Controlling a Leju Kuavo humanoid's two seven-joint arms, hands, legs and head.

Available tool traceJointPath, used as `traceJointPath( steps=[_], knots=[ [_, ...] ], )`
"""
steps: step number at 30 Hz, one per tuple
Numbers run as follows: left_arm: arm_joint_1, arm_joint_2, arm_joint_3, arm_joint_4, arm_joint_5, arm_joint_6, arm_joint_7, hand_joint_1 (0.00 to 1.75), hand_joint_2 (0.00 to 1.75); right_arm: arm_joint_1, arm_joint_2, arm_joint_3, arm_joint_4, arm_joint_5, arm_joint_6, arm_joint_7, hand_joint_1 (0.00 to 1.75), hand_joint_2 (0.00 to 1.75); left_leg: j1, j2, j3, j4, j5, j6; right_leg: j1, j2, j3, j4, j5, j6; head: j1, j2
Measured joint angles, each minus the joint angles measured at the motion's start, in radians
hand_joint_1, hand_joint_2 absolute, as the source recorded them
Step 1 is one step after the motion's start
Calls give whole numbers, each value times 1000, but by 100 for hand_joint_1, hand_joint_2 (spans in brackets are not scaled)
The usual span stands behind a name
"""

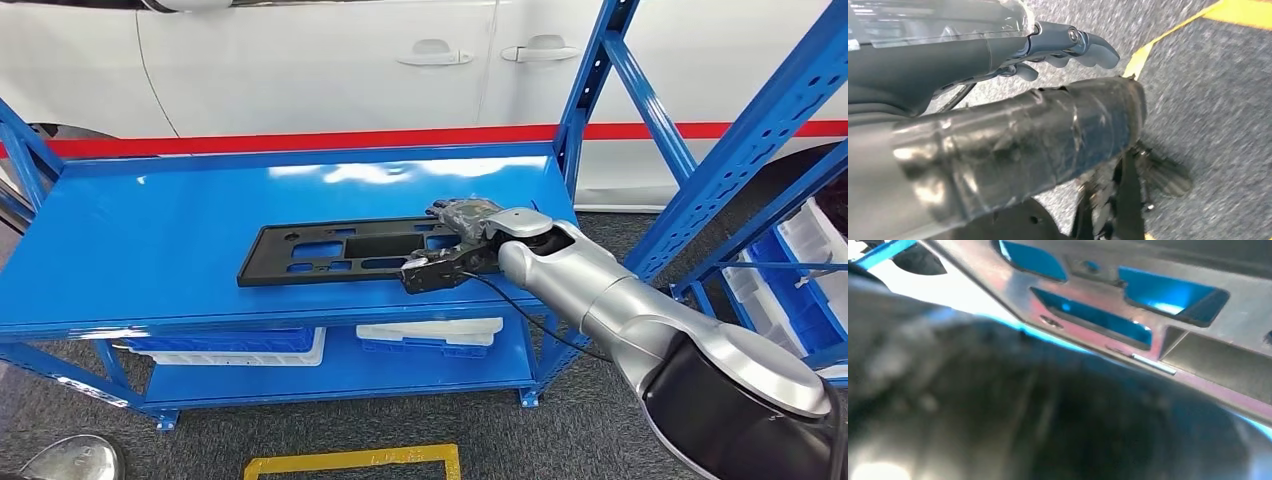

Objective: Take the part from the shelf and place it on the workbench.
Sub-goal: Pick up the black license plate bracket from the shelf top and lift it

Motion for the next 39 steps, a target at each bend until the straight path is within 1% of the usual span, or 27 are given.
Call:
traceJointPath(
  steps=[1,2,3,4,5,6,7,9,10,11,13,14,16,20,24,26,30,35,36,38,39],
  knots=[
    [0,0,0,0,0,0,0,0,0,3,-1,0,1,0,0,0,0,0,0,-1,3,2,-5,0,-2,0,-26,33,2,3,0,0],
    [0,0,0,0,0,0,0,0,0,6,-2,0,1,0,0,0,0,0,0,-2,8,4,-10,-1,-4,0,-36,31,25,4,0,0],
    [0,0,0,0,0,-1,0,0,0,6,-2,0,1,0,0,0,0,0,0,-3,15,7,-17,-2,-6,-1,-26,-8,64,4,0,0],
    [1,0,0,0,0,-1,0,0,0,6,-2,0,1,0,0,0,0,0,0,-4,22,11,-26,-4,-6,-1,-3,-73,109,2,0,0],
    [1,-1,1,0,0,-1,0,0,0,4,-3,0,2,0,0,0,0,0,0,-4,26,14,-33,-7,-5,-1,19,-128,141,-2,0,0],
    [1,-1,1,0,0,-1,0,0,0,2,-4,0,2,0,0,0,0,0,-1,-4,27,18,-39,-12,-2,-2,38,-174,160,-6,0,0],
    [0,-2,2,0,0,-1,1,0,0,0,-4,0,2,1,0,0,0,0,-2,-3,25,20,-43,-17,2,-2,49,-200,163,-11,0,0],
    [-2,-2,3,0,0,-4,0,0,0,-2,-4,0,3,0,1,0,0,0,-4,-3,22,20,-42,-26,8,-2,55,-215,152,-18,0,0],
    [-3,-2,4,0,0,-7,-2,0,0,-2,-4,0,2,0,1,0,0,0,-4,-3,26,16,-43,-29,6,-1,59,-221,150,-19,0,0],
    [-2,-2,4,0,-1,-11,-4,0,0,-3,-5,0,3,-1,2,0,0,0,-5,-3,31,11,-41,-28,3,0,65,-228,150,-19,0,0],
    [-1,-1,5,0,1,-18,-2,0,0,-5,-6,0,3,-5,5,-1,0,0,-7,-4,43,3,-38,-21,-2,2,78,-240,151,-19,0,0],
    [-1,-1,5,0,2,-20,4,0,0,-6,-5,0,3,-6,7,-2,0,0,-7,-4,46,0,-36,-17,-2,3,81,-242,150,-19,0,0],
    [-2,-1,6,0,4,-25,15,0,0,-6,-4,0,4,-9,13,-2,0,0,-6,-3,51,-7,-39,-16,0,5,82,-242,148,-21,-1,0],
    [-2,-1,6,0,4,-30,16,0,0,-8,2,0,4,-11,20,-1,0,0,-4,-3,54,-13,-41,-19,3,4,82,-241,146,-23,0,0],
    [-1,-1,6,0,3,-30,16,0,0,-10,5,0,4,-11,21,-1,0,0,-4,-3,54,-14,-41,-31,3,2,82,-239,146,-23,0,0],
    [-1,-1,6,0,2,-33,10,0,0,-11,5,0,5,-12,20,-1,0,0,-4,-3,54,-14,-40,-33,3,1,83,-239,147,-23,0,0],
    [-1,-1,6,0,-4,-37,-20,0,0,-13,6,0,5,-12,18,-1,0,0,-5,-3,54,-11,-41,-34,2,0,85,-240,147,-23,0,0],
    [-1,-1,6,0,-7,-29,-29,0,0,-13,6,0,6,-13,17,-1,0,0,-8,-3,54,-9,-41,-34,1,0,86,-240,148,-22,0,0],
    [-1,-1,6,0,-7,-25,-30,0,0,-13,6,0,6,-13,17,-1,0,0,-9,-3,53,-7,-42,-33,-1,0,86,-242,149,-21,0,0],
    [-1,0,6,0,-5,-21,-28,0,0,-13,6,0,6,-14,17,-1,0,0,-12,-4,51,-2,-42,-23,-6,0,88,-248,154,-12,-1,0],
    [-2,0,6,0,-3,-19,-28,0,0,-14,6,0,6,-14,17,-1,0,0,-13,-4,52,-7,-38,-17,-8,0,90,-254,159,-6,-1,0]
  ],
)
